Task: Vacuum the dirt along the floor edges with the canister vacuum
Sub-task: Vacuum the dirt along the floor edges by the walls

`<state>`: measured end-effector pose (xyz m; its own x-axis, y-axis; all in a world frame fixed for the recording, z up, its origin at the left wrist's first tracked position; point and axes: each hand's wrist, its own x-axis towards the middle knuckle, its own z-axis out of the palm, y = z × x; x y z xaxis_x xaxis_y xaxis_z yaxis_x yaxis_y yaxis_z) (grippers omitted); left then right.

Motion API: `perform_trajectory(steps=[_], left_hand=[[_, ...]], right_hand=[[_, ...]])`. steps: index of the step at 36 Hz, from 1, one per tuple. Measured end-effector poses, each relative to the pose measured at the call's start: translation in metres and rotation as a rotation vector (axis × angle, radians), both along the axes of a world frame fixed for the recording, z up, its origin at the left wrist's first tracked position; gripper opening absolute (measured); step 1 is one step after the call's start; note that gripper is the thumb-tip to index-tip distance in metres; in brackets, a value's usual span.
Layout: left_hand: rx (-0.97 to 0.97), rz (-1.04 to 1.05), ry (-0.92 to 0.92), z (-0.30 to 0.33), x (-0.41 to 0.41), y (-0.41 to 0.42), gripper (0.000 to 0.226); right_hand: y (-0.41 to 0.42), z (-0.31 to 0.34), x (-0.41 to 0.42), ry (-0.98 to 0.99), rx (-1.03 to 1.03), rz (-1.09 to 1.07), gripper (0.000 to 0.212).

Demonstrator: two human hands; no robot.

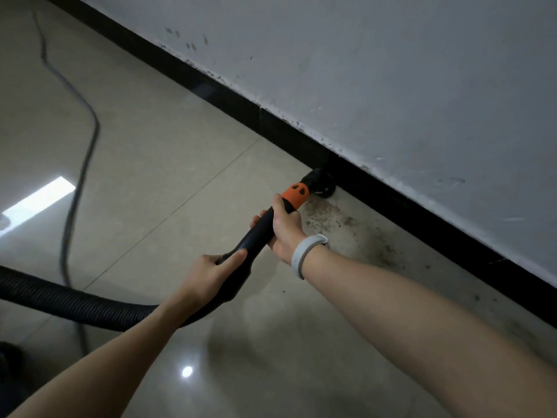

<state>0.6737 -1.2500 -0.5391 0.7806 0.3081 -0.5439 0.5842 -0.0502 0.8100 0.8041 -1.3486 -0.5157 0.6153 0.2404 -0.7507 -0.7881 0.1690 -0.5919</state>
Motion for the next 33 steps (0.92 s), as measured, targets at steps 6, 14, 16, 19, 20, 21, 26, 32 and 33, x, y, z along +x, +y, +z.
perform_trajectory(steps=[6,14,16,19,20,21,26,32,33], left_hand=[[-0.053,-0.017,-0.006,0.007,-0.001,-0.029,0.046],[-0.073,-0.075,0.009,0.01,-0.004,-0.04,0.059],[-0.103,-0.06,0.002,0.009,-0.006,-0.043,0.058],[-0.12,-0.025,-0.01,0.003,-0.012,-0.045,0.071],[-0.119,-0.004,-0.021,0.001,-0.015,-0.045,0.075],[-0.115,0.013,-0.03,-0.001,-0.018,-0.044,0.077],[-0.12,0.11,-0.103,0.004,-0.029,-0.037,0.06],[-0.01,0.203,-0.115,0.004,-0.039,-0.024,0.056],[-0.015,0.21,-0.111,0.003,-0.04,-0.021,0.06]], right_hand=[[-0.024,0.006,-0.005,0.014,-0.029,-0.031,0.025],[-0.042,0.01,-0.013,0.024,-0.074,-0.078,0.051],[-0.045,0.009,-0.013,0.021,-0.073,-0.07,0.051],[-0.046,0.006,-0.013,0.013,-0.061,-0.048,0.048],[-0.044,0.005,-0.014,0.008,-0.06,-0.033,0.048],[-0.04,0.006,-0.015,0.0,-0.055,-0.017,0.048],[-0.013,0.014,-0.02,-0.058,-0.035,0.09,0.047],[0.02,0.021,-0.024,-0.067,-0.014,0.21,0.039],[0.023,0.021,-0.025,-0.057,-0.009,0.214,0.039]])
